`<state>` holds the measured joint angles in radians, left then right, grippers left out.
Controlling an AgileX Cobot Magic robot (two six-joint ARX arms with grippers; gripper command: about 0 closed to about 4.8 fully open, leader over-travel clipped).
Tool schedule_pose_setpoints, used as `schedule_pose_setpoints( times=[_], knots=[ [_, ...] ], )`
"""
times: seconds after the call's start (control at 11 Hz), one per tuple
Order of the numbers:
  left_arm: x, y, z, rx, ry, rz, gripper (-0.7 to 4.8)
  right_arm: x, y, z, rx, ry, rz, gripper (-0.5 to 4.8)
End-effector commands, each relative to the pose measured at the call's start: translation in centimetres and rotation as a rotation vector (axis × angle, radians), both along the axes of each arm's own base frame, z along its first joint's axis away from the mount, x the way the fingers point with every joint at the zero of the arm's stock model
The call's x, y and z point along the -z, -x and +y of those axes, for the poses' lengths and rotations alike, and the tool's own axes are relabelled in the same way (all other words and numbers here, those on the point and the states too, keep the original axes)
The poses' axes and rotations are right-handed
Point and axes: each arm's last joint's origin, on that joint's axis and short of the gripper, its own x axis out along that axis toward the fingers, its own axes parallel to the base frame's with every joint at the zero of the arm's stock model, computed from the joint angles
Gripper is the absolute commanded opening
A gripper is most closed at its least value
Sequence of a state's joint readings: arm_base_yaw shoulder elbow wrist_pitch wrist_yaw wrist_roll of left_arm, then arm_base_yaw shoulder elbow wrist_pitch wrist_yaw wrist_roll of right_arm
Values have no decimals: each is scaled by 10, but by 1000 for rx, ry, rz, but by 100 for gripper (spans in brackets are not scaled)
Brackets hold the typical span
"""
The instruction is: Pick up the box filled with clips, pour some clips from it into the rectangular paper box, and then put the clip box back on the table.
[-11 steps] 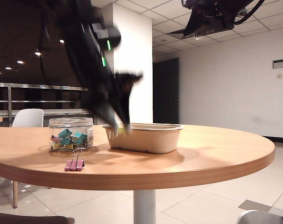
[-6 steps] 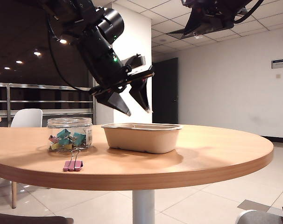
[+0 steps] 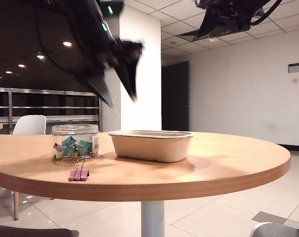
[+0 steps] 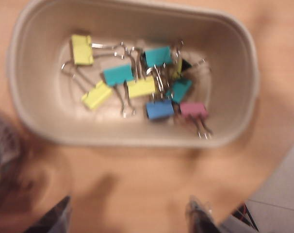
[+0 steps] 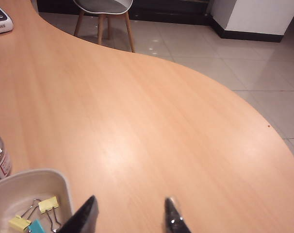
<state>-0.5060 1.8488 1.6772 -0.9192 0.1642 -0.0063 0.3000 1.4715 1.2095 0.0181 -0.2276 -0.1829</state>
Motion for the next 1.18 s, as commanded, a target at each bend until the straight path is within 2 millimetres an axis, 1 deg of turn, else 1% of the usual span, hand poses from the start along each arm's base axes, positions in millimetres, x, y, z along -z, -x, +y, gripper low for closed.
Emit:
schedule_pose_setpoints(
  times=[0.09, 0.54, 0.81, 0.91, 1.09, 1.18],
  knots=[
    [-3, 38, 16, -1, -68, 218, 479, -6, 1, 0, 2, -16, -23, 180],
    [46, 49, 19, -29, -106, 345, 479, -6, 1, 0, 3, -21, -20, 180],
    [68, 54, 22, -37, -118, 374, 479, -6, 1, 0, 5, -27, -17, 180],
    [84, 56, 23, -52, -106, 370, 479, -6, 1, 0, 5, -28, -16, 180],
    [86, 55, 23, -60, -99, 363, 479, -6, 1, 0, 5, -27, -17, 180],
    [97, 56, 23, -89, -77, 354, 479, -6, 1, 0, 5, -27, -17, 180]
  ],
)
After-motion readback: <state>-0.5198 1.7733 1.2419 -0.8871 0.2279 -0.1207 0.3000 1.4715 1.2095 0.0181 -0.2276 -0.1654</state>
